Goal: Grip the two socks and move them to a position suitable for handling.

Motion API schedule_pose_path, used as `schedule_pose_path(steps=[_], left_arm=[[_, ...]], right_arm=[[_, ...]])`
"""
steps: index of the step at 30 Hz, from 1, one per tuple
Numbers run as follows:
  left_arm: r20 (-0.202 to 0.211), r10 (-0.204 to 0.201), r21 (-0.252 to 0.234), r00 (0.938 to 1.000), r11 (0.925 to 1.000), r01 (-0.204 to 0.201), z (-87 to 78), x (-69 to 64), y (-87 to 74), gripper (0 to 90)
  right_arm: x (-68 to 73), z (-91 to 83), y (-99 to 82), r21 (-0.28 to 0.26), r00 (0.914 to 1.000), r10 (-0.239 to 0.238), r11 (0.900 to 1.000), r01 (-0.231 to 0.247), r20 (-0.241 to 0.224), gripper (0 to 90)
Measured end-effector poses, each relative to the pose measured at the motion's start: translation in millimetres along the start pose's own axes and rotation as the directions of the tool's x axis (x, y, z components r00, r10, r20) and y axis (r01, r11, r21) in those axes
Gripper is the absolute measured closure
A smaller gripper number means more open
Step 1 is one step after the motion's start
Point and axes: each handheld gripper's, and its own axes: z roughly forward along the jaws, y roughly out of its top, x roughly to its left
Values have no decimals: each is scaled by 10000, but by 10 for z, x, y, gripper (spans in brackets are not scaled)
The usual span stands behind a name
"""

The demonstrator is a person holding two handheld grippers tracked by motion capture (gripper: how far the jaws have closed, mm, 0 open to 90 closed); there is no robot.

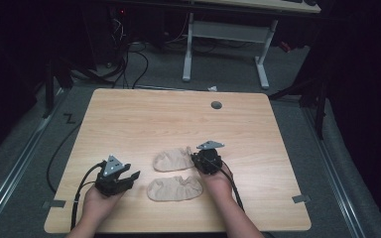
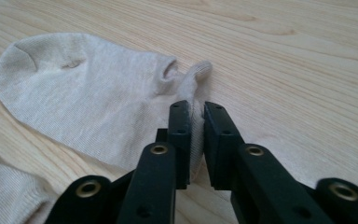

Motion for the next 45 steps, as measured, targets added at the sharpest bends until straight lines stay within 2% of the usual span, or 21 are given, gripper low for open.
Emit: schedule_pose_path(steps=[5, 10, 14, 16, 21, 24, 27, 28, 31, 33, 39, 42, 45], left_arm=[[220, -330, 189, 9992, 9993, 326, 107, 17, 10, 518], [206, -115, 381, 9997, 9992, 107, 192, -31, 19, 515], [270, -257, 280, 9993, 9993, 249, 256, -52, 79, 507], [376, -334, 173, 9987, 9993, 328, 288, -54, 128, 505], [531, -487, -7, 9974, 9988, 488, 390, -74, 254, 504], [467, -397, 31, 9981, 9992, 396, 477, -98, 314, 496], [315, -450, -125, 9985, 9989, 454, 562, -110, 335, 476], [208, -463, -108, 9987, 9989, 465, 596, -110, 334, 463], [60, -504, 288, 9987, 9983, 502, 710, -104, 335, 461], [43, -456, 417, 9989, 9981, 454, 764, -120, 338, 463], [82, -360, 374, 9993, 9987, 357, 804, -159, 352, 605], [-59, -358, 414, 9993, 9985, 360, 800, -163, 354, 717], [-136, -316, 380, 9994, 9988, 321, 794, -179, 355, 838]], right_arm=[[-63, -57, -54, -186, 9997, 227, 9996, -227, 37, 697], [-129, -197, -129, -523, 9994, 238, 9984, -225, 236, 642], [-187, -284, -175, -767, 9990, 368, 9965, -346, 268, 596], [-190, -299, -191, -857, 9990, 191, 9962, -156, 398, 578], [-179, -267, -189, -872, 9985, -44, 9962, 92, 541, 562], [-193, -269, -155, -978, 9992, 47, 9952, -7, 397, 579], [-207, -257, -120, -1081, 9996, -52, 9941, 81, 268, 597], [-227, -241, -102, -1082, 9997, -108, 9940, 131, 222, 594], [-275, -170, -9, -897, 9968, -478, 9945, 534, 641, 594], [-307, -117, 30, -656, 9988, -217, 9975, 245, 434, 592], [-246, 27, -9, -310, 9995, -275, 9991, 279, 138, 603], [-236, 54, -24, -141, 9995, -330, 9994, 330, 25, 667], [-232, 62, -30, -21, 9992, -406, 9992, 406, 9, 770]])
